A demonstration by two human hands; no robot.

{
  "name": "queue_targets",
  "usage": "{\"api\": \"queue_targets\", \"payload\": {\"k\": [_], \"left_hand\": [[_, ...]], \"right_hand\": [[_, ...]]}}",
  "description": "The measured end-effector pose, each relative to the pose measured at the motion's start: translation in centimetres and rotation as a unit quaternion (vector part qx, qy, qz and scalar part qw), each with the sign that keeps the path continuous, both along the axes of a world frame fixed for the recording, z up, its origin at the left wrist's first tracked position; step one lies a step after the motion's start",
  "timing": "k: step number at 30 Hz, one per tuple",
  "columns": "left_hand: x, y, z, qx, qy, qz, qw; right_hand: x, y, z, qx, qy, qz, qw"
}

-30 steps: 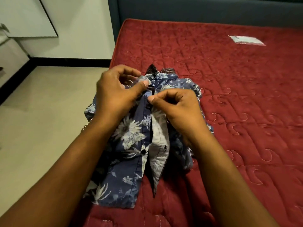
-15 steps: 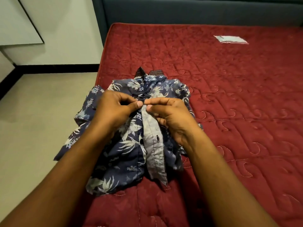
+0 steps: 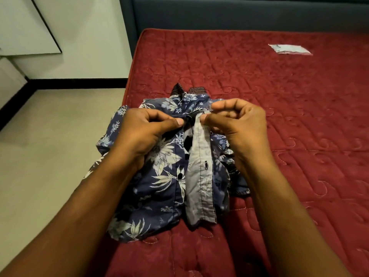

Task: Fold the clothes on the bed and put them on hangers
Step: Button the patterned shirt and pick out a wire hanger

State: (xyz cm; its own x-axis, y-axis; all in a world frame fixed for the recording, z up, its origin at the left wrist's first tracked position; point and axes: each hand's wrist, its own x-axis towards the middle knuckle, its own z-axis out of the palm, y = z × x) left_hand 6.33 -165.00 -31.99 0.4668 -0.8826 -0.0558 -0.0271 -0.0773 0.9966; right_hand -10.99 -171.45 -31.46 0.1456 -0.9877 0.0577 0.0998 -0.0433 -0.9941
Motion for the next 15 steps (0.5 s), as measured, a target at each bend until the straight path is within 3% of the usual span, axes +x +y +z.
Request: {"api": "queue_targets", "payload": {"k": [3,6,15], "left_hand": [[-0.2,0.2,-0.4,0.001,-0.004,-0.007,1.000],[-0.5,0.3,-0.5,0.004,0.009,-0.017,1.000],[0.4,0.4,-0.2,0.017,0.010,-0.040,0.999]], "right_hand": [[0.4,0.2,-0.5,-0.120,0.134,-0.033,0.983],[1.4,1.3,-1.1,-0.141,0.183,-0.015,0.973],[2.0,0.7,-2.8,-0.067,0.153,-0.008,0.986]]}}
